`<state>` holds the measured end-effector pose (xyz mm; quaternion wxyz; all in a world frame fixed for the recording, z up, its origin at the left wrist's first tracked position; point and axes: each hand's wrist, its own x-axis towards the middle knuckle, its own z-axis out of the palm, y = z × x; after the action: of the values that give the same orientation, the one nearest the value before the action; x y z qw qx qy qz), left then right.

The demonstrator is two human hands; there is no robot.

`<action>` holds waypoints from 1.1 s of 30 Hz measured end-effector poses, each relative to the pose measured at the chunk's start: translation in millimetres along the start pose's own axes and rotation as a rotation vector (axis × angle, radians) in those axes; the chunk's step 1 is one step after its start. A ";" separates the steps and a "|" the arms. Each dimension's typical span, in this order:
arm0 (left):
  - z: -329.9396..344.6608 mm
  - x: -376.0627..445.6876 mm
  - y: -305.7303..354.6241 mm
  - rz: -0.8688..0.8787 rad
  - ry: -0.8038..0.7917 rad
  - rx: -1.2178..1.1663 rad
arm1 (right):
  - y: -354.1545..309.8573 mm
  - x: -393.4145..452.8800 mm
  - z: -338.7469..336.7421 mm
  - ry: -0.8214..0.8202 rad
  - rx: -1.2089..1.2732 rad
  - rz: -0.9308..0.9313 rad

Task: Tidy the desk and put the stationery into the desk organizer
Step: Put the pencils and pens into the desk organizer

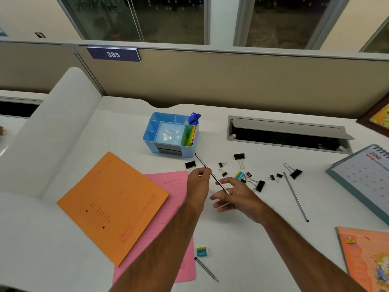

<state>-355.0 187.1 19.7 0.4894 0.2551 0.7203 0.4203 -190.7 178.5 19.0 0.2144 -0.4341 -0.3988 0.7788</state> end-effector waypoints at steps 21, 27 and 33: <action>-64.1 39.6 -63.0 0.456 -0.002 0.885 | -135.9 65.7 32.9 0.379 -0.341 -0.582; -66.4 43.1 -88.9 0.362 -0.055 1.166 | -164.5 106.9 52.3 0.381 -0.619 -0.638; -65.5 43.2 -98.1 0.386 -0.036 1.195 | -179.3 153.5 65.5 0.463 -0.773 -0.653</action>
<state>-427.8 146.7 -74.3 0.1898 0.6171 0.7634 0.0214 -329.9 360.2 106.1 0.3519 -0.4949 -0.7118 0.3530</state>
